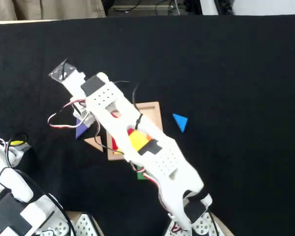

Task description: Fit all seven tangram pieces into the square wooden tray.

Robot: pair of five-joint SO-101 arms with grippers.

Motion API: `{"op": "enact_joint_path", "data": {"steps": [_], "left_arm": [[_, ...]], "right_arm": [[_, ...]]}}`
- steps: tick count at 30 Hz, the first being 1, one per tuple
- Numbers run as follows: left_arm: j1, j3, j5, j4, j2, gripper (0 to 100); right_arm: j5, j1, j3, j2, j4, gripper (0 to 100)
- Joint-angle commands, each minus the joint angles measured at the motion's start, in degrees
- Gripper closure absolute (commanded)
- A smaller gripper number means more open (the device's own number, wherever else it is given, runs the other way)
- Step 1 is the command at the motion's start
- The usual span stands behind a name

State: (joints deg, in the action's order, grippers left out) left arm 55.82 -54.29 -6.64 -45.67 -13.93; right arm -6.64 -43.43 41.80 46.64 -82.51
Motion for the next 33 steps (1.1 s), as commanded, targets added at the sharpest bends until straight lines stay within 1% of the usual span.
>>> {"op": "enact_joint_path", "data": {"steps": [1,3,6,8,10,12,14,15,23,27,30,33], "left_arm": [[-0.7,1.2,-0.3,0.7,-0.3,64],[-0.7,1.2,-0.3,0.7,-0.3,64],[-0.7,1.0,-0.3,0.7,-0.4,64],[-0.7,1.0,-0.3,0.7,-0.4,64],[-0.7,0.9,-0.3,0.7,-0.4,64],[-0.7,0.9,-0.3,0.7,-0.4,64],[-0.7,0.9,-0.3,0.7,-0.4,64],[-0.7,0.9,-0.3,0.7,-0.5,64],[-0.7,0.9,-0.3,0.7,-0.5,64],[-0.7,0.9,-0.3,0.7,-0.5,64],[-0.7,0.9,-0.3,0.7,-0.6,64],[-0.7,0.8,-0.3,0.7,-0.6,64]], "right_arm": [[4.0,-4.1,3.2,-0.8,-0.3,89.3],[7.8,-5.0,3.2,-0.6,0.0,89.3],[17.8,-4.9,3.0,0.0,0.7,89.0],[22.9,-4.8,3.3,0.0,1.1,88.7],[27.2,-5.3,3.3,0.3,0.9,85.5],[30.0,-5.5,2.9,1.0,1.0,79.3],[31.2,-5.5,3.2,2.3,1.1,74.7],[31.2,-5.5,3.3,2.9,1.1,74.1],[31.2,-7.1,10.0,5.1,0.4,73.7],[31.3,-6.9,15.7,5.1,-3.8,73.7],[31.6,-6.9,17.5,6.8,-4.0,73.7],[34.7,-6.8,17.8,10.2,-3.1,73.6]]}}
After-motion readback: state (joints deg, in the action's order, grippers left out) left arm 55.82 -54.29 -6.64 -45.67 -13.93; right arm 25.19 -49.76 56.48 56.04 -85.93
